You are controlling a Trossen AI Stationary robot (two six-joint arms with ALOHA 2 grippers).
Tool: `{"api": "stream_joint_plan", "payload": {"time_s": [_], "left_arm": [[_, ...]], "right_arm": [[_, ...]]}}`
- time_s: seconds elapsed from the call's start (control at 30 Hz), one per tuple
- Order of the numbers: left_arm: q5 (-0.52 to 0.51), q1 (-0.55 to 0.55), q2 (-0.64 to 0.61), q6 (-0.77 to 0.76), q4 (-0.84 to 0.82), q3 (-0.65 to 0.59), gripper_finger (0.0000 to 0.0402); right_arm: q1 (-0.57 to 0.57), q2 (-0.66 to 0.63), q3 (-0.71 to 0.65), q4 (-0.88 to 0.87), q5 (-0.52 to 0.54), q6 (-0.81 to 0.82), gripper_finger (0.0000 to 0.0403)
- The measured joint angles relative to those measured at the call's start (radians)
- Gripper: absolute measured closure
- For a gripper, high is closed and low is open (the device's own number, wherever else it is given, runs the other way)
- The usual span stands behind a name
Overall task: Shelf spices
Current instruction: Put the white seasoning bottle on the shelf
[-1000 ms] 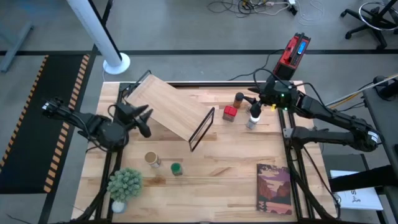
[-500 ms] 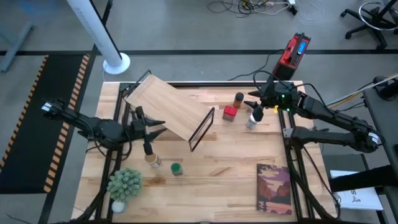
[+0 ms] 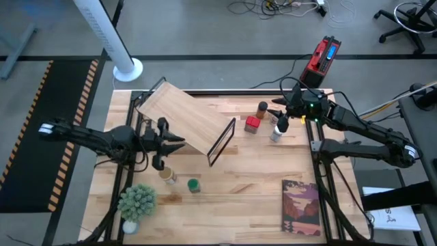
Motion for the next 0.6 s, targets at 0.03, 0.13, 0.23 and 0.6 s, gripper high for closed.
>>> {"api": "stream_joint_plan", "payload": {"time_s": [0.03,0.13,0.23,0.6], "left_arm": [[0.051,0.012,0.000,-0.017,0.008,0.000,0.0323],[0.148,0.039,0.003,-0.039,0.016,0.001,0.0324],[0.175,0.045,0.008,-0.045,0.017,-0.002,0.0324],[-0.107,0.047,0.023,0.078,-0.022,-0.039,0.0324]], "right_arm": [[0.000,0.000,0.000,0.000,0.000,0.000,0.0201],[0.000,0.002,0.000,-0.001,0.000,0.009,0.0201],[0.000,0.009,-0.001,-0.011,0.000,0.010,0.0201],[0.000,0.021,-0.008,-0.016,0.001,-0.001,0.0201]]}}
